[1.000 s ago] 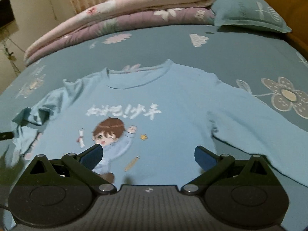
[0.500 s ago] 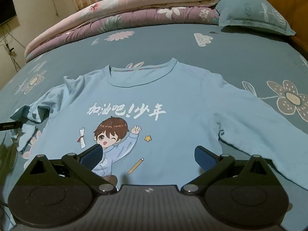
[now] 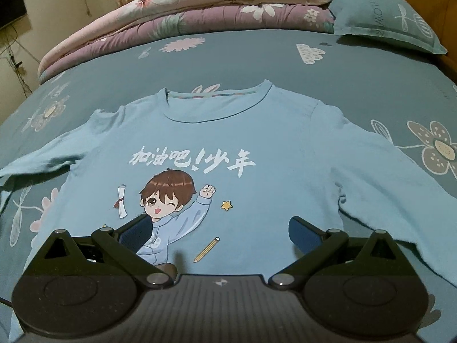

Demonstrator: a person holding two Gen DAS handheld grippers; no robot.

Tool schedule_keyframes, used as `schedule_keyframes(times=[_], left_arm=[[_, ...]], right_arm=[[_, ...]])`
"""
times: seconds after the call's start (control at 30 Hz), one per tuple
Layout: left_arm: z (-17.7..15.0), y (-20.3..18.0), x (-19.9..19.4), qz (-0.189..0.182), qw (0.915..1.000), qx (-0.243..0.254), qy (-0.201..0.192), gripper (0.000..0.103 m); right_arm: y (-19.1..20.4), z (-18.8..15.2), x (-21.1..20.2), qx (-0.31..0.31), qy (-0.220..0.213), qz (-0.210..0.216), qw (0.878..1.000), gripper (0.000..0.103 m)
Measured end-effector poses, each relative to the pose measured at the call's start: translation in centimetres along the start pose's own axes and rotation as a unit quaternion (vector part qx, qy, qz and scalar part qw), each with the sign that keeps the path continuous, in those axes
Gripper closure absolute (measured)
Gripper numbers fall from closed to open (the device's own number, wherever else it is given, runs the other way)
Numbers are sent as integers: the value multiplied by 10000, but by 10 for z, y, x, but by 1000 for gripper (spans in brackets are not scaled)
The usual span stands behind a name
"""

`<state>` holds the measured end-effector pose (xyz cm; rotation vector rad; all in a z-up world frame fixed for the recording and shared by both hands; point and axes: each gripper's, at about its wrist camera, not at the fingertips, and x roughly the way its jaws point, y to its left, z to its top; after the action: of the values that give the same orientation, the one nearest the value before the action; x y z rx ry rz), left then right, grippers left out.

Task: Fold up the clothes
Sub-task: 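Move the open left gripper to the bunched sleeve beside the shirt body, then grasp the sleeve cuff with the left gripper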

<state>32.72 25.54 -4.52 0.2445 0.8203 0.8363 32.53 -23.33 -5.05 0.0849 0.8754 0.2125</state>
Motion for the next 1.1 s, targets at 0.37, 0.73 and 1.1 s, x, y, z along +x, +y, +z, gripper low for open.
schedule_keyframes(times=[0.37, 0.73, 1.1], left_arm=[[-1, -4, -2, -384, 9955, 803, -311, 0], [-2, 12, -21, 269, 9863, 1255, -1031, 0], [-40, 28, 8, 542, 9906, 1246, -183, 0]], right_arm=[[2, -2, 4, 25, 91, -27, 10000, 0], [-2, -1, 8, 77, 138, -104, 9998, 0], [4, -1, 14, -90, 259, -120, 9996, 0]])
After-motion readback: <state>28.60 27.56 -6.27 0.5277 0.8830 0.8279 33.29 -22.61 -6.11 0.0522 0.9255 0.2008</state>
